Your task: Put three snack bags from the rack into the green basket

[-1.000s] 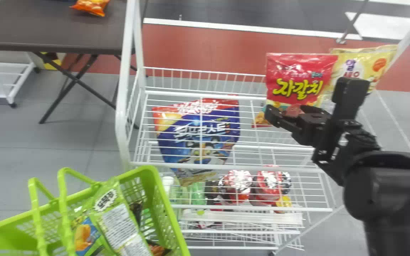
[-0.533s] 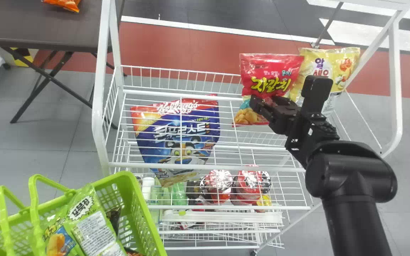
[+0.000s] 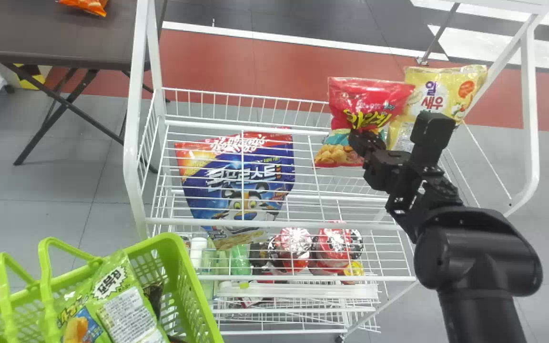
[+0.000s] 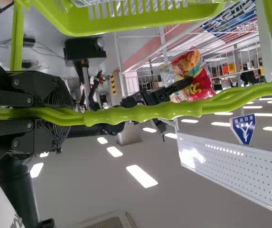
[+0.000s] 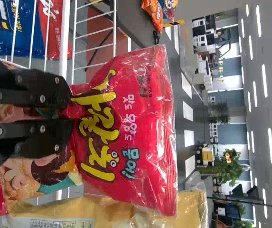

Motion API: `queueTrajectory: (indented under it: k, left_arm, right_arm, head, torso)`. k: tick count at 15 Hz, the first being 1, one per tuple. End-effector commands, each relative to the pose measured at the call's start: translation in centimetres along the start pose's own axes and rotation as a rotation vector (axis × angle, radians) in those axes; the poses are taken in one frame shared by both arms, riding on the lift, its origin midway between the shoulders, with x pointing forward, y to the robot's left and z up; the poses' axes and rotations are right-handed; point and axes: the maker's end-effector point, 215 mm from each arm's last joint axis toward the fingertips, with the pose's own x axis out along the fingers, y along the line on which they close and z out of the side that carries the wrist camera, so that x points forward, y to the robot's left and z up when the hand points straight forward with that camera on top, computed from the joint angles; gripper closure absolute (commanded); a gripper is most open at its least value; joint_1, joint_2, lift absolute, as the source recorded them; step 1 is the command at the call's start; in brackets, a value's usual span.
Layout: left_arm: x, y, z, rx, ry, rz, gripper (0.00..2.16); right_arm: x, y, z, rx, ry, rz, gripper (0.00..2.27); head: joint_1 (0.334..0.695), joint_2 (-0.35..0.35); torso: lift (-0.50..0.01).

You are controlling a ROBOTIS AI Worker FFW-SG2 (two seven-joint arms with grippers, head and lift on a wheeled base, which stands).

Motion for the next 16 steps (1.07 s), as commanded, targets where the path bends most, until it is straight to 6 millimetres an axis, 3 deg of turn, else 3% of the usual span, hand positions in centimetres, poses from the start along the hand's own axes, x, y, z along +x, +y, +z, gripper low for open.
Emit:
queueTrajectory:
  k: [1,3,5,7,9,12,15,16]
  left_arm:
    - [0.1,-0.4,-0.1,0.002,-0.001,-0.011,2.15]
    - [0.2,-0.6,-0.2,0.007,0.004,-0.011,2.15]
    - [0.2,-0.6,-0.3,0.007,0.005,-0.010,2.15]
    - [0.2,-0.7,-0.4,0.007,0.006,-0.010,2.15]
    - [0.2,-0.7,-0.3,0.007,0.005,-0.013,2.15]
    - [0.4,-0.7,-0.5,0.005,0.009,-0.014,2.15]
    - [0.3,-0.6,-0.6,0.002,0.011,-0.012,2.15]
    - [0.3,-0.6,-0.7,-0.001,0.011,-0.011,2.15]
  right_arm:
    - [-3.2,3.1,2.2,0.010,-0.042,0.058,2.25]
    - [-6.6,7.7,3.7,0.007,-0.055,0.138,2.25]
    - [-10.2,12.9,3.3,0.018,-0.002,0.229,2.25]
    - [-13.9,17.7,3.2,0.044,0.037,0.330,2.25]
    - [-17.3,22.4,-0.7,0.088,0.216,0.451,2.25]
    - [-22.4,29.7,-6.2,0.111,0.442,0.646,2.25]
    - [-26.1,34.6,-9.0,0.089,0.574,0.770,2.25]
    - [-26.7,35.4,-9.2,0.078,0.593,0.793,2.25]
  head:
    - [0.695,-0.203]
    - [0.695,-0.186]
    - [0.695,-0.146]
    - [0.695,-0.060]
    - [0.695,0.001]
    - [0.695,0.174]
    - [0.695,0.350]
    - [0.695,0.350]
  torso:
    - [0.000]
    - [0.000]
    - [0.000]
    - [0.000]
    - [0.000]
    - [0.000]
    - [0.000]
    - [0.000]
